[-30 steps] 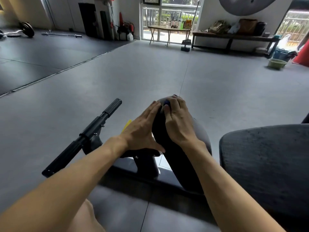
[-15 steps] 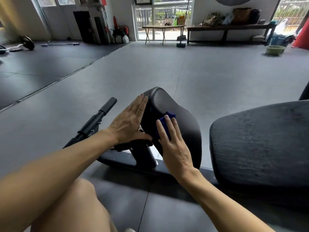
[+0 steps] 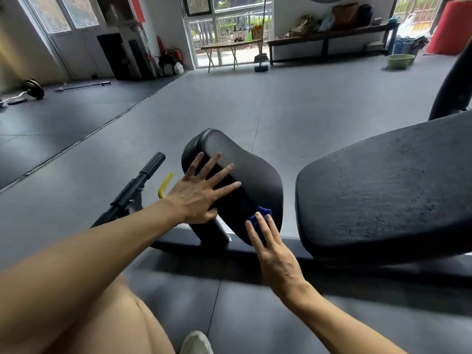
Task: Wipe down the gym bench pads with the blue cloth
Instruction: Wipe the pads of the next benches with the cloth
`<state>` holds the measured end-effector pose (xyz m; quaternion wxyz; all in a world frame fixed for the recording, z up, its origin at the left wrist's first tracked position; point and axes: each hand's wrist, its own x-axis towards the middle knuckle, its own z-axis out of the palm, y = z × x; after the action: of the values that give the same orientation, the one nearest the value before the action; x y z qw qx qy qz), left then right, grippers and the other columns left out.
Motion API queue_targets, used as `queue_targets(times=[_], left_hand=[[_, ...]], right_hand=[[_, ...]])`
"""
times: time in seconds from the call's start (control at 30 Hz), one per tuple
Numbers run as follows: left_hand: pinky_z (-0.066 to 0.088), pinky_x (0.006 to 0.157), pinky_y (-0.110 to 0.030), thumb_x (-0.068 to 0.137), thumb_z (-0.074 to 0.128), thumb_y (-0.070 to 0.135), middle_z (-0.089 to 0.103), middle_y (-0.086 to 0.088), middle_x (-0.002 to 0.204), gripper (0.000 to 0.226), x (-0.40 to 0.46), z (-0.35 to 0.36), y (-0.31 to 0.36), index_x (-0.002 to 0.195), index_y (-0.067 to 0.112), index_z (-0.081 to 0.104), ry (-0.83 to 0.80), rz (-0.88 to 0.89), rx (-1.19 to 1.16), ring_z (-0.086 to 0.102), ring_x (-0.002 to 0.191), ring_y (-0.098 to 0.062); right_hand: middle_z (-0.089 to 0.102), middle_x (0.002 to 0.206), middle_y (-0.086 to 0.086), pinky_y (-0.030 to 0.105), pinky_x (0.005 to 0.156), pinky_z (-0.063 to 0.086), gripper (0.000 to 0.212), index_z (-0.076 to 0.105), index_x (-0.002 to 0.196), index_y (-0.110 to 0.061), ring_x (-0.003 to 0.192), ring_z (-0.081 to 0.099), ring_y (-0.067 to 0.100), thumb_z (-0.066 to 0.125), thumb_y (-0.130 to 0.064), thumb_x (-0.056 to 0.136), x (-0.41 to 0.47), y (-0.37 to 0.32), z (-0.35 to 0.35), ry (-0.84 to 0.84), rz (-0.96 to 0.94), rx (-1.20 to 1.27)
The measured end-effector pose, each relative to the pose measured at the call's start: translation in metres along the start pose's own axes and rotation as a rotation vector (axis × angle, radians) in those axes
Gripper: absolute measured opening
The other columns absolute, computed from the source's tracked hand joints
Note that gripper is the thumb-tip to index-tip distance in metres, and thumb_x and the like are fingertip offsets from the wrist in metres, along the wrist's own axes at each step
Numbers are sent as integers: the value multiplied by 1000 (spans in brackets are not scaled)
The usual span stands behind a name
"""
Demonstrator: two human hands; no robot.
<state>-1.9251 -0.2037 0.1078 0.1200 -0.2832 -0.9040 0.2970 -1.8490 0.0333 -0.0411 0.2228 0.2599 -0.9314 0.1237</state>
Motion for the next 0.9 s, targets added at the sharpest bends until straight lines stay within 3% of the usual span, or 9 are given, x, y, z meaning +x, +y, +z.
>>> queue_targets(times=[0.07, 0.17, 0.4, 0.57, 0.63, 0.73, 0.9], left_hand=[[-10, 115, -72, 87, 44, 63, -12, -2, 171, 88, 2, -1, 11, 160, 47, -2, -53, 12, 22, -29, 149, -45], [-15, 111, -75, 90, 43, 65, -21, 0, 169, 87, 4, -5, 24, 158, 49, -10, -106, -7, 29, -38, 144, -47], [-16, 113, -71, 92, 43, 62, -22, 3, 169, 86, -5, -12, 36, 158, 47, -11, -161, 35, 22, -36, 146, -44], [-12, 120, -62, 94, 41, 57, -10, 3, 171, 81, -9, -15, 52, 162, 40, 0, -173, 80, -73, -28, 152, -38], [-6, 124, -57, 97, 40, 54, -4, 1, 172, 76, -5, -21, 58, 163, 38, 6, -171, 96, -136, -18, 156, -32], [1, 127, -46, 100, 43, 48, 1, -2, 172, 71, 5, -26, 71, 163, 32, 13, -142, 126, -239, -5, 158, -22], [12, 127, -37, 101, 45, 43, 14, -3, 171, 69, 44, -22, 103, 162, 22, 20, -3, 114, -482, 8, 158, -20]], right_hand=[[22, 163, 21, 34, 102, 50, 79, 34, 155, -7, 150, 21, 41, 11, 14, 83, -16, 2, 3, 3, 13, -11], [23, 163, 20, 33, 101, 52, 80, 34, 155, -8, 150, 22, 39, 23, 19, 81, -34, 5, 9, -54, 55, -24], [48, 147, 24, 43, 98, 54, 69, 58, 137, -2, 137, 46, 43, 26, 10, 77, -66, 18, -1, -110, 135, -62], [47, 148, 24, 44, 109, 46, 61, 56, 139, -4, 139, 43, 43, 66, 6, 79, -44, 15, -26, -44, 55, -29], [47, 148, 21, 44, 110, 46, 55, 55, 140, -5, 140, 43, 41, 53, 4, 86, -32, 20, -39, -13, 40, -13], [51, 146, 19, 44, 108, 47, 64, 52, 140, -1, 138, 46, 41, 25, -3, 81, -18, 32, -63, 32, 34, -8], [47, 149, 10, 39, 109, 46, 48, 40, 142, -7, 145, 37, 32, 43, -9, 94, -8, 77, -89, 16, 72, -26]])
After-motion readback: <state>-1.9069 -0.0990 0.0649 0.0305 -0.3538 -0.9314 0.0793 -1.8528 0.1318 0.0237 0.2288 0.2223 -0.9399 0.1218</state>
